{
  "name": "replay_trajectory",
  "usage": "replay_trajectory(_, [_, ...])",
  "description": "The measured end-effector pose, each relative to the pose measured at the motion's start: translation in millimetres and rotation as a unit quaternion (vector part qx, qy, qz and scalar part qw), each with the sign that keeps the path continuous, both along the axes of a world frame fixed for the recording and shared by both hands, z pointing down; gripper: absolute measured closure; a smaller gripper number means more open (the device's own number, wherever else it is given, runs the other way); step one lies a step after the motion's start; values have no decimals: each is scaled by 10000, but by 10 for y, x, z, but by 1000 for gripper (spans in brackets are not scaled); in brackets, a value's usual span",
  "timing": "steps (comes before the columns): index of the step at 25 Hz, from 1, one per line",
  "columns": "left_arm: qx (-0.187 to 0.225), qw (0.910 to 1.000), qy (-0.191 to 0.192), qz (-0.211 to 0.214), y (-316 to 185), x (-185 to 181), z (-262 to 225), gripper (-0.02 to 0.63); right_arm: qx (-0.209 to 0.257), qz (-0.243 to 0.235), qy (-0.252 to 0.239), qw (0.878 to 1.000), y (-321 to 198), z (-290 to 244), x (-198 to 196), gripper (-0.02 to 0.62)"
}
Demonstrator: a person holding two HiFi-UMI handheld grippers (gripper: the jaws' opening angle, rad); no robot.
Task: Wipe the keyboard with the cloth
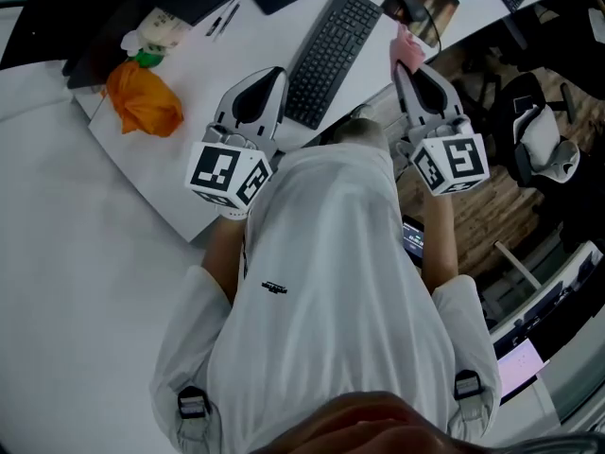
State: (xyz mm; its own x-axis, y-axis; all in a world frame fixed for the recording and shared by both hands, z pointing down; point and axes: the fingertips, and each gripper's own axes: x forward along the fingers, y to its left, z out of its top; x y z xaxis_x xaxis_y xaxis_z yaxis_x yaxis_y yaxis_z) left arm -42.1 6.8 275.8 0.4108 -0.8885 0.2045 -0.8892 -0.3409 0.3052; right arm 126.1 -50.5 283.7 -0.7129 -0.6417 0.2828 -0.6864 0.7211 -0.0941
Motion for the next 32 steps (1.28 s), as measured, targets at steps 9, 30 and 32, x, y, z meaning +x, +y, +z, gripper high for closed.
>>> replay_trajectory(9, [560, 9980, 20, 297, -239, 194, -387, 587, 927, 934, -338, 9907, 42, -619, 541, 565])
replay_trajectory(30, [382, 9981, 57, 483, -58, 367, -201, 586, 1060, 823, -525, 9896, 117, -723, 325, 565])
replay_trajectory(32, [403, 9982, 73, 443, -81, 367, -217, 586, 1019, 873, -519, 9896, 97, -741, 349, 565])
